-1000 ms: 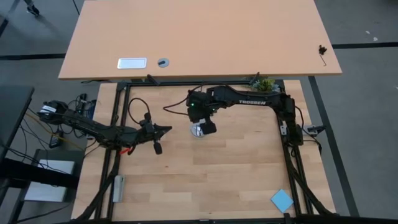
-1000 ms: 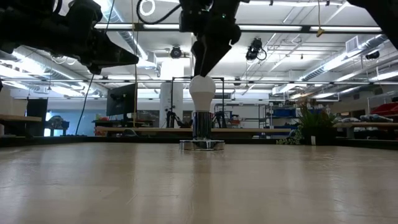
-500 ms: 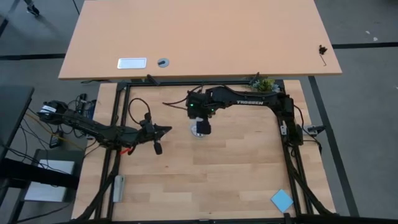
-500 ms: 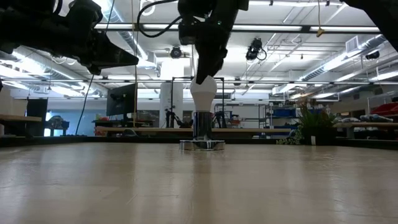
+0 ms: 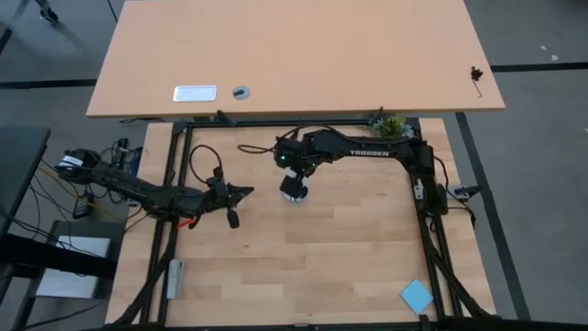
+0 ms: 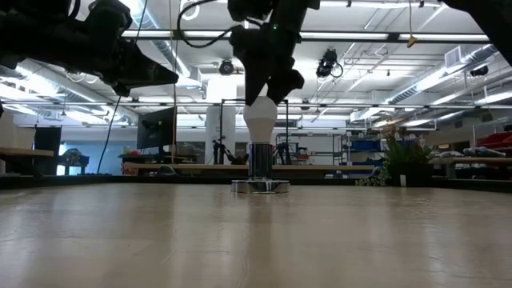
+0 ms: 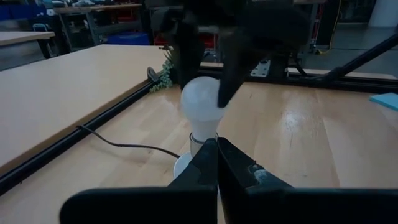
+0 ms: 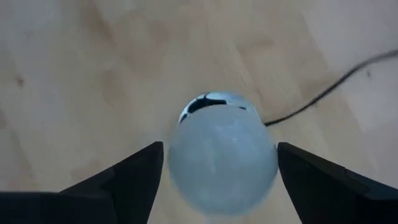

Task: Screw lightbulb
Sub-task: Insert the lightbulb into the lamp socket

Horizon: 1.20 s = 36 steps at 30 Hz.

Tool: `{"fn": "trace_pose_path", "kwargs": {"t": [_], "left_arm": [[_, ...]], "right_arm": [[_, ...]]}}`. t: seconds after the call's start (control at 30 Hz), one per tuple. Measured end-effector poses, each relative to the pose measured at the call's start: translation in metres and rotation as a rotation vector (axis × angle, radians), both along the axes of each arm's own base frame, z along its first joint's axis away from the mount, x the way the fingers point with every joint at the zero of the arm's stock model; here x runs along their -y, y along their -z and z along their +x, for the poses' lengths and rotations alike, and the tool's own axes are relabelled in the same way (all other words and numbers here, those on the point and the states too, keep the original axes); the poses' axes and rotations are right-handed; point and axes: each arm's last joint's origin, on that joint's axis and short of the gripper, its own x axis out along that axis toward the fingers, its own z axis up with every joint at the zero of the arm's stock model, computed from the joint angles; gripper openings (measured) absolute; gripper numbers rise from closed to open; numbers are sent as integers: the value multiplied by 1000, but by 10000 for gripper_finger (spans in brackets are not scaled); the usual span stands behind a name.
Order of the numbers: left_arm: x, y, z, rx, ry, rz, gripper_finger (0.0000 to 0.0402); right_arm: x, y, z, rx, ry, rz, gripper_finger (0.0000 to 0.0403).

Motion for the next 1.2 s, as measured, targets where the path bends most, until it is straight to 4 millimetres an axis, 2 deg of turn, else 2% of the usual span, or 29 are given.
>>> {"fn": "trace_pose_path", "kwargs": {"t": [0.17, 0.33, 0.43, 0.63, 0.93, 1.2], "left_arm": [[-5, 2, 2, -11, 43, -28, 1], [-12, 7, 6, -41, 61, -37, 1], [-17, 13, 11, -77, 84, -46, 1], [-32, 25, 23, -98, 96, -70, 1], [-51, 45, 38, -89, 122, -100, 0], [-51, 46, 47, -67, 152, -101, 0]], "right_arm": [[-2, -27, 1, 51, -125, -57, 338], [-13, -51, -2, 67, -349, -142, 342], [-17, -56, -5, 44, -453, -174, 340], [-14, -53, -7, 14, -500, -157, 334], [3, -47, -9, -9, -485, -144, 332], [9, -21, -6, -25, -543, -115, 325]]}}
